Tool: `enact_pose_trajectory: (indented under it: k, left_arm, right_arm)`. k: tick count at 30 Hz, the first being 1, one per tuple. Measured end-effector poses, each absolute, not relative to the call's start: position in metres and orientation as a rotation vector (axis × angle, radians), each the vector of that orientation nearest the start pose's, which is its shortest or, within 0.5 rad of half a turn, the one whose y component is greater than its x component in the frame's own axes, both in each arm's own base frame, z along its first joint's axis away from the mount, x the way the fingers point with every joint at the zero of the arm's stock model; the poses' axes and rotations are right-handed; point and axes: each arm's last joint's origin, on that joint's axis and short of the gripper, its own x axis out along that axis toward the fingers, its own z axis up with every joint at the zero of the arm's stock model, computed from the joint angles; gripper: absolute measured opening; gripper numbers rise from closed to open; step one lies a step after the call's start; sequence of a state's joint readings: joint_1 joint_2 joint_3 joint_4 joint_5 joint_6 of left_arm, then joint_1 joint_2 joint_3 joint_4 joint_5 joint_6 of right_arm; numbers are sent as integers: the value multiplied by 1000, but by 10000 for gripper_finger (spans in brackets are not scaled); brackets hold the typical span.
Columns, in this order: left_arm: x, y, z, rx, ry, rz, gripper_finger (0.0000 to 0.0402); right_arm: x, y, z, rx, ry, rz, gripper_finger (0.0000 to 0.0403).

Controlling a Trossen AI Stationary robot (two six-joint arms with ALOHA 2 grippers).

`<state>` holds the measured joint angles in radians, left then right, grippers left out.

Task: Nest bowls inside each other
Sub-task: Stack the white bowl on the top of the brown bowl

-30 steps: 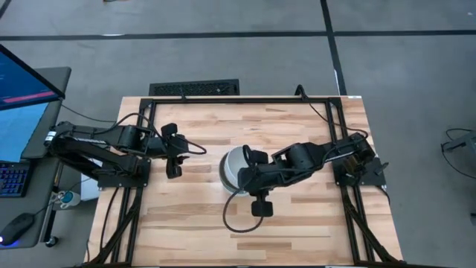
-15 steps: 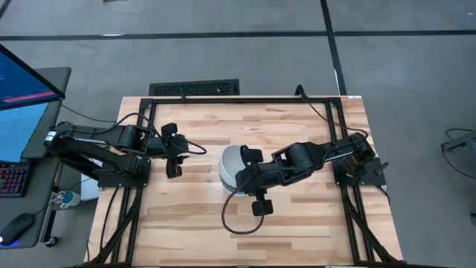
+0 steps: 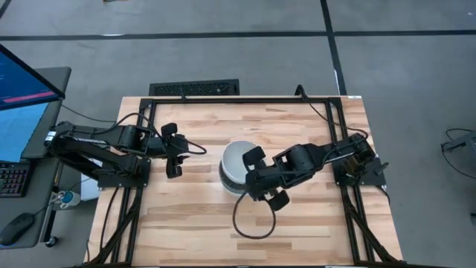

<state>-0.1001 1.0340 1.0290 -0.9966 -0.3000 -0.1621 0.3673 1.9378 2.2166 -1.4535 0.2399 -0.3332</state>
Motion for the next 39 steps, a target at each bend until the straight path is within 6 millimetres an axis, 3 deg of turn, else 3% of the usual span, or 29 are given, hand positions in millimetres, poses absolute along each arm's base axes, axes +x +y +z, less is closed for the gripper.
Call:
enact_pose_trajectory:
  k: [10, 23, 39]
  left_arm:
    - [182, -10, 309, 52, 963, 263, 139]
    - [182, -4, 309, 62, 957, 325, 139]
    - [182, -2, 309, 36, 960, 325, 139]
  right_arm:
    - [344, 123, 385, -966, 1129, 420, 52]
    - [342, 138, 387, -988, 1085, 333, 52]
    - [340, 145, 388, -990, 1063, 348, 52]
